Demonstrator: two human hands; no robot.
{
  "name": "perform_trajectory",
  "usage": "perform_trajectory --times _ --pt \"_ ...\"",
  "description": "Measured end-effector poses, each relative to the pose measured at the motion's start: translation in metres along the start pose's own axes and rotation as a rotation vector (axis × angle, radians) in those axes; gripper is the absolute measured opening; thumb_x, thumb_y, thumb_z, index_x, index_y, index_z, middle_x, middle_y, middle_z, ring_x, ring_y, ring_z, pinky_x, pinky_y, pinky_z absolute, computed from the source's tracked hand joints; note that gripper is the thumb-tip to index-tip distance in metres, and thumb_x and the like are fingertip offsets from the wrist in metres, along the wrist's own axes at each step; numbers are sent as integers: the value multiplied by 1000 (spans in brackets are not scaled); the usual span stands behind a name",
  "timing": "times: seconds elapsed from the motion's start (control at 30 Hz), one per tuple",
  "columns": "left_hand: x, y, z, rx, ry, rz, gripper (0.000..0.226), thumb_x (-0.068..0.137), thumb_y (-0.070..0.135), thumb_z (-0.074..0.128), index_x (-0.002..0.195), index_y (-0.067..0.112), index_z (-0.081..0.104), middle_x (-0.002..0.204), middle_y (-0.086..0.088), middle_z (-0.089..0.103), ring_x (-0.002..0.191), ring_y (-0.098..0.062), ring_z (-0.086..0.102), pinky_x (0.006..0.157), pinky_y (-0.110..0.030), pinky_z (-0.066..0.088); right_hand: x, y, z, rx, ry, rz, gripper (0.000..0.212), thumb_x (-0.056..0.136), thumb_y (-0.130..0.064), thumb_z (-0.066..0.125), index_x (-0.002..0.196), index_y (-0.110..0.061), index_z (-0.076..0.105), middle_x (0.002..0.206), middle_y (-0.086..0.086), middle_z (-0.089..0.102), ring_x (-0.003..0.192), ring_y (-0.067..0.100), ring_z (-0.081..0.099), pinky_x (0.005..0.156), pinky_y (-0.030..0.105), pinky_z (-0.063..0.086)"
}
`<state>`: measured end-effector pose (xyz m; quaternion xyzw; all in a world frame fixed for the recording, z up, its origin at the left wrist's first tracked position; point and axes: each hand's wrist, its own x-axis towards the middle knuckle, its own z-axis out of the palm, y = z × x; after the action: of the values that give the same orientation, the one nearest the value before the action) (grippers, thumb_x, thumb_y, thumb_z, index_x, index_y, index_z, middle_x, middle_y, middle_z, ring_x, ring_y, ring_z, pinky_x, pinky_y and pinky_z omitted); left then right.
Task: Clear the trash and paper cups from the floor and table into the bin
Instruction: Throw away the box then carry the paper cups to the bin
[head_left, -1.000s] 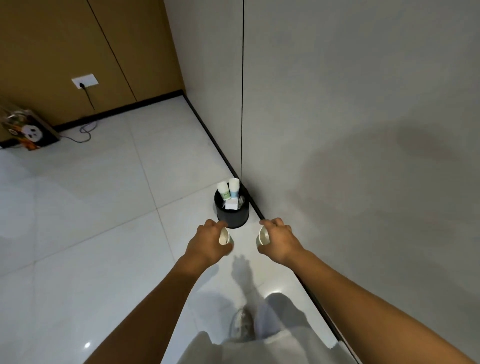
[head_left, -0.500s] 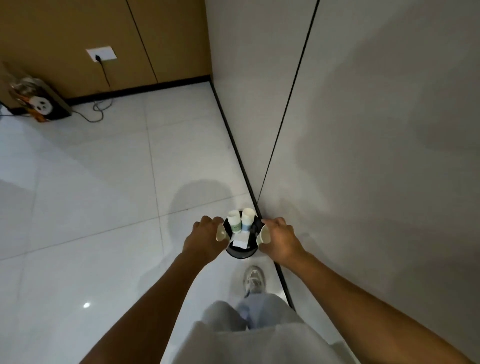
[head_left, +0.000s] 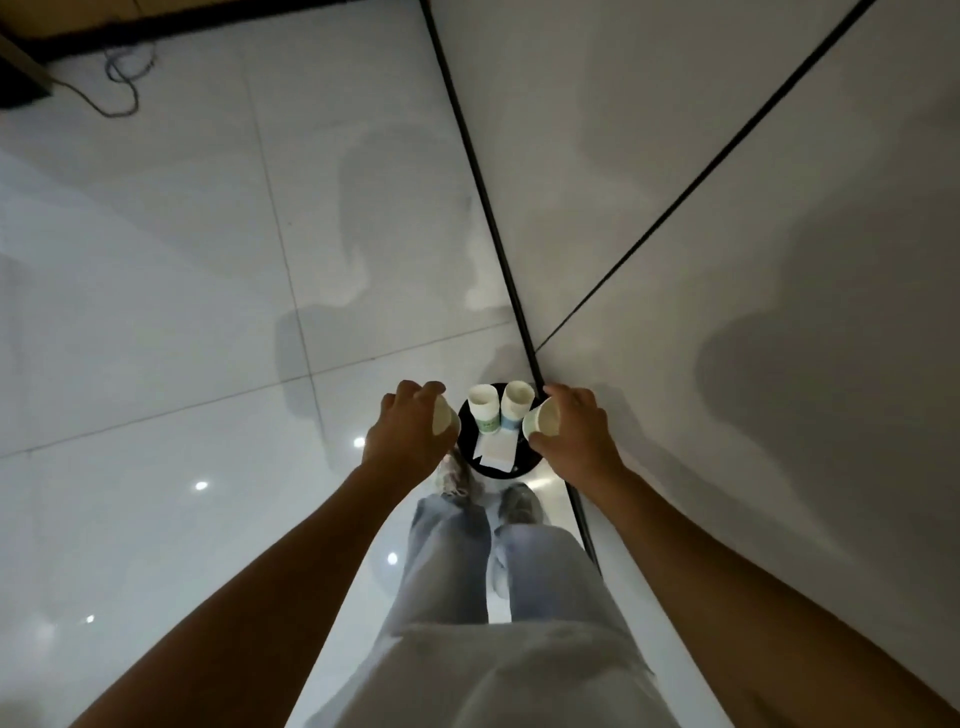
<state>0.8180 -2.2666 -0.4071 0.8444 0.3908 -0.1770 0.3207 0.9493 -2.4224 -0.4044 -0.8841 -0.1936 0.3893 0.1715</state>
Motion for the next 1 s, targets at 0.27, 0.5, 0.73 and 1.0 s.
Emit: perform_trajectory --times 0.27,0.5,0.73,1.0 --pt "126 -20 63 -65 -10 36 56 86 40 62 136 22 42 136 -5 42 122 -26 40 86 -40 46 131 33 50 2 31 62 65 79 -19 71 137 -19 41 137 11 39 120 34 43 93 36 41" --pt "219 -69 135 -123 12 -19 59 81 36 68 134 22 45 133 -7 43 120 -29 43 86 -37 44 257 82 118 -32 -39 73 66 79 -19 69 139 -20 39 139 11 36 123 33 42 90 32 39" --pt "261 -94 189 -136 -5 56 60 81 35 70 135 25 44 134 -5 43 119 -27 44 84 -33 44 308 121 174 -119 -109 139 66 79 -22 68 139 -24 39 136 10 37 120 35 44 88 37 44" --pt "291 -82 231 -81 -242 62 59 80 34 70 132 25 46 128 -6 46 115 -28 48 88 -45 51 318 161 189 -80 -204 164 76 78 -26 75 143 -22 37 140 10 40 125 30 46 91 30 38"
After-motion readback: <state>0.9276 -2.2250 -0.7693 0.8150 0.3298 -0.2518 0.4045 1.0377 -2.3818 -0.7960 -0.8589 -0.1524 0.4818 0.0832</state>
